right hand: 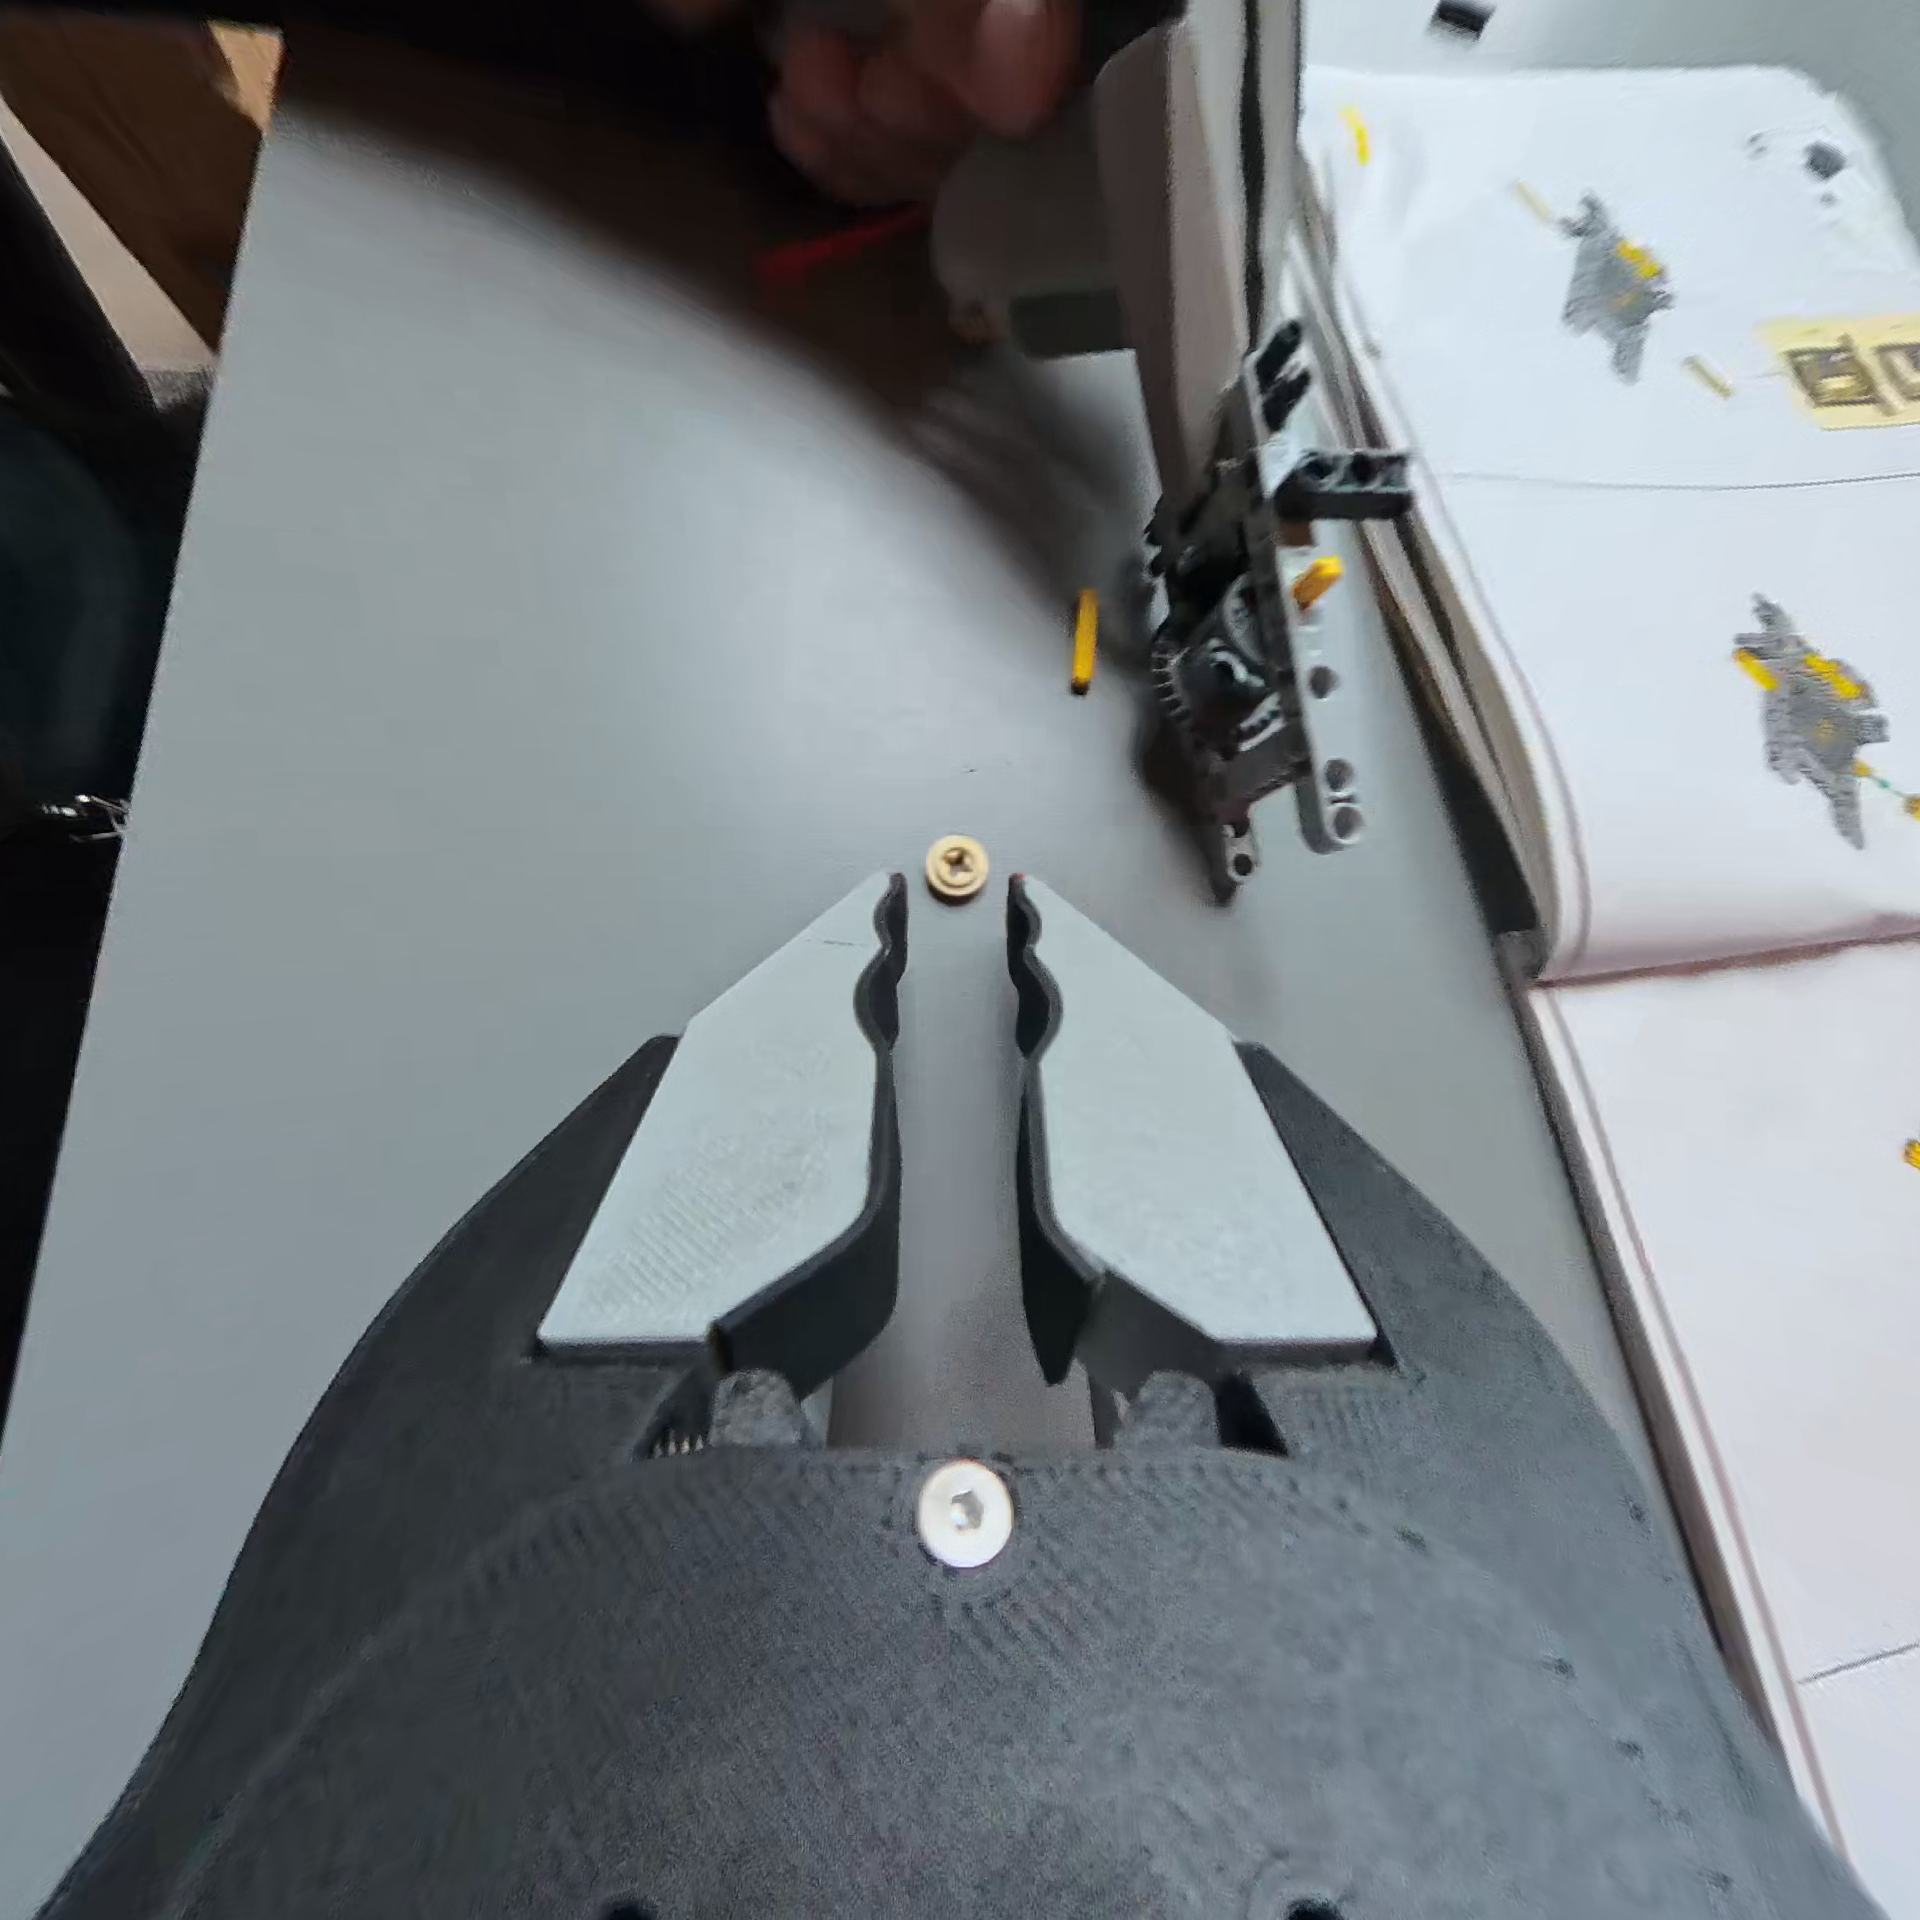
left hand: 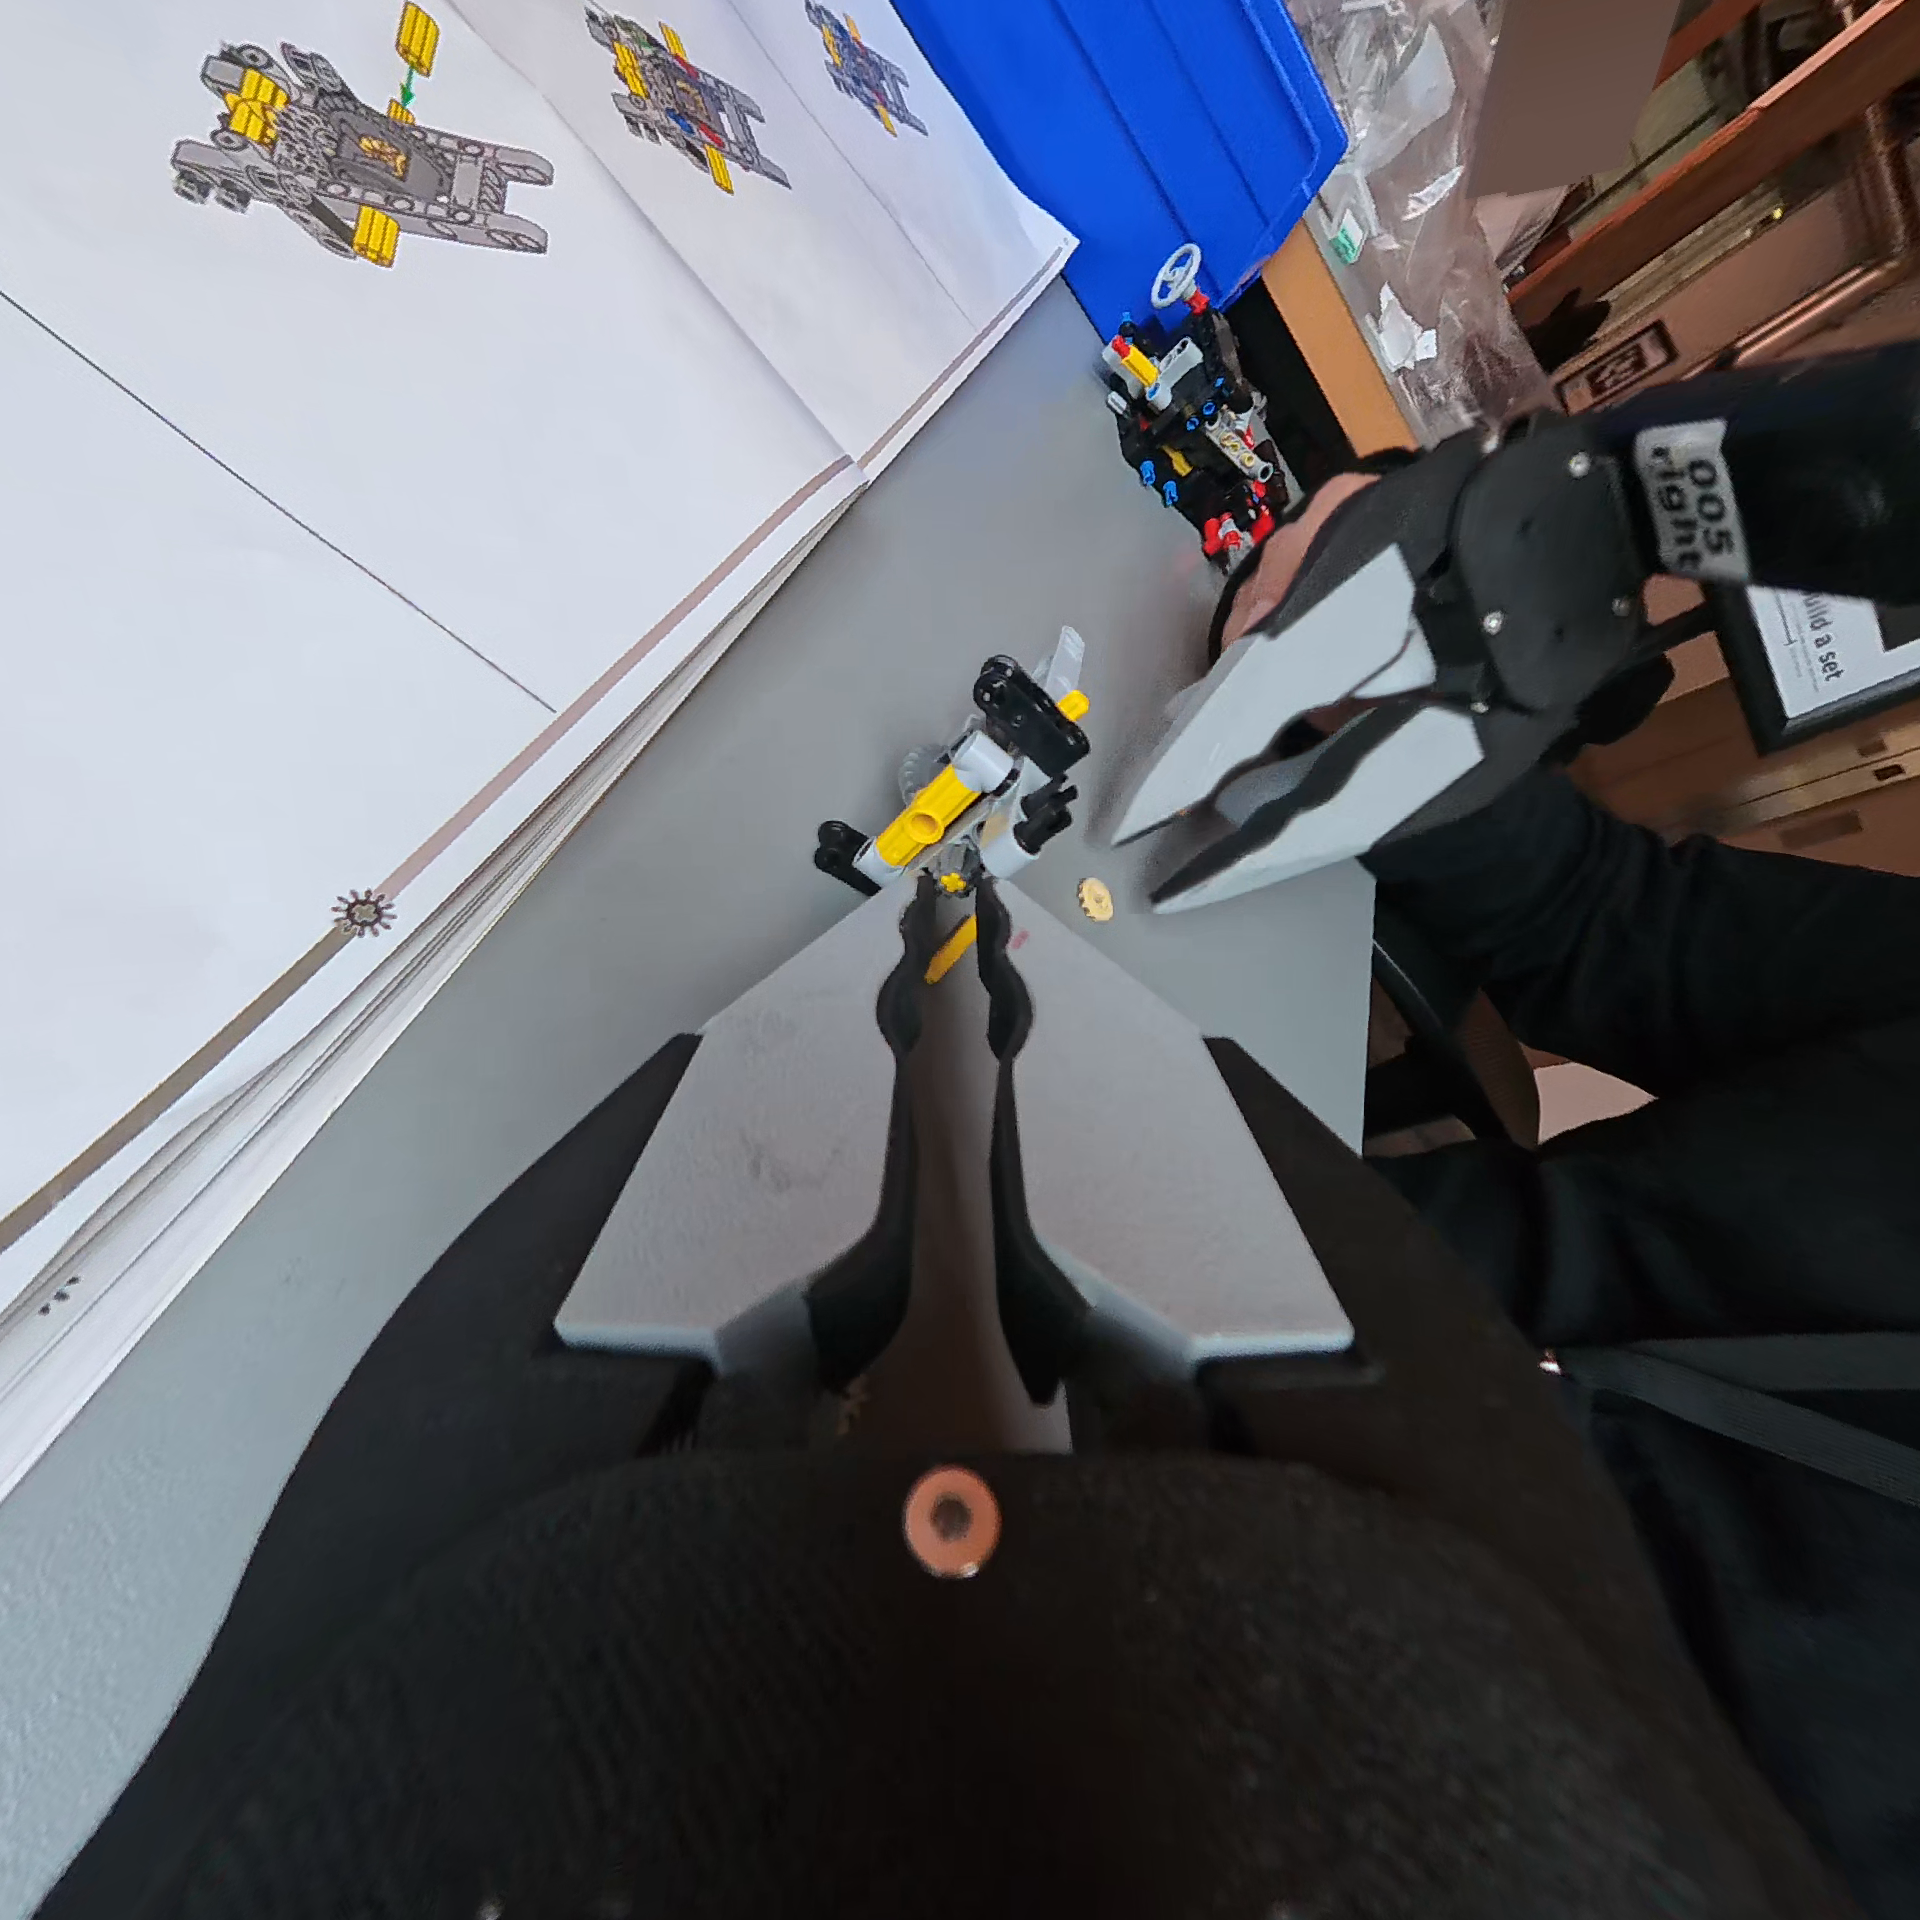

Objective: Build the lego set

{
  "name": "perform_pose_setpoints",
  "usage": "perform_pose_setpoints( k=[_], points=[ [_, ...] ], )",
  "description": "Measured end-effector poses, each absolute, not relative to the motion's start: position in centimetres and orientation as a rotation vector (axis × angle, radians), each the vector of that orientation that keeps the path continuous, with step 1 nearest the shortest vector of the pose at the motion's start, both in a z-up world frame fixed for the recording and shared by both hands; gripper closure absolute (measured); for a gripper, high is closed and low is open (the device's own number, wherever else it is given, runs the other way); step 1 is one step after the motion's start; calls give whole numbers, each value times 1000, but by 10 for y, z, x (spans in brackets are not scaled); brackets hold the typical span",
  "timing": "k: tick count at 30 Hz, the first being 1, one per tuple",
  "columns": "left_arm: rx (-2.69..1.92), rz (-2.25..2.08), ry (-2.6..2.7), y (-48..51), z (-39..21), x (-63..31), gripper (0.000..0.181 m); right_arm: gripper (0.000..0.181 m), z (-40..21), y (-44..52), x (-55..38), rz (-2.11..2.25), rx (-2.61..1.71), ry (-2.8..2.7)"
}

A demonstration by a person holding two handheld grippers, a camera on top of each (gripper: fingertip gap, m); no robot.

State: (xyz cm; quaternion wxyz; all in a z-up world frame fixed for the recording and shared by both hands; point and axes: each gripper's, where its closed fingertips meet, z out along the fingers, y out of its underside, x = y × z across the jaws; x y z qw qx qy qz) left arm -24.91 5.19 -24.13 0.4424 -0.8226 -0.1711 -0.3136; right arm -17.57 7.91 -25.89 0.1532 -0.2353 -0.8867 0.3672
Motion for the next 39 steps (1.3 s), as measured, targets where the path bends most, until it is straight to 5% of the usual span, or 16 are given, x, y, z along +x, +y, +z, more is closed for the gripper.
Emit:
perform_pose_setpoints(
  k=[39],
  points=[
    [-2040,-832,-425,52,-242,-253,176,168,-244,57,-232,953,-696,-2320]
  ],
)
